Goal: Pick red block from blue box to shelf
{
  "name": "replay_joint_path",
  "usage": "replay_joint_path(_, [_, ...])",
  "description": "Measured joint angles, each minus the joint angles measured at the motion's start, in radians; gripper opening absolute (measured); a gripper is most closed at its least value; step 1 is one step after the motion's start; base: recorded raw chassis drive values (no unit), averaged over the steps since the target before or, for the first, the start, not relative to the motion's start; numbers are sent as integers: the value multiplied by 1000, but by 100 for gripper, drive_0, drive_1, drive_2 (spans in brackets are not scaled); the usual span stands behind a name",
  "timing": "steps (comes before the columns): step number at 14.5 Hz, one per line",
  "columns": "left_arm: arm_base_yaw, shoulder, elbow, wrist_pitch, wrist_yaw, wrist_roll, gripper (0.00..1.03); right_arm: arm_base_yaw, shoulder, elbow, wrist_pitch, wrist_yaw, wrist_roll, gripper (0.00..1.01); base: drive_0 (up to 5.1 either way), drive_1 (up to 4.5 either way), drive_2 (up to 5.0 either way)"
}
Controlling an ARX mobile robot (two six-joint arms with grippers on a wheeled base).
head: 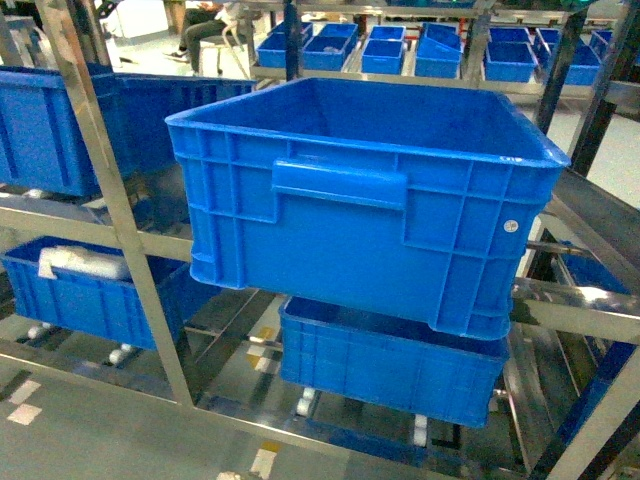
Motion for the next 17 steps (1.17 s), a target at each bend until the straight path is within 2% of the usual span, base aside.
replay_joint_path(6, [-2,0,0,-1,3,0,98,-1,0,0,1,3,0,28,-113,-113,-113])
replay_joint_path(12, [-2,0,0,-1,3,0,98,-1,0,0,0,6,0,28,-414,226,226])
replay_joint_path(17, [-2,0,0,0,-1,0,98,-1,0,0,-4,1,0,28,-110,53,53])
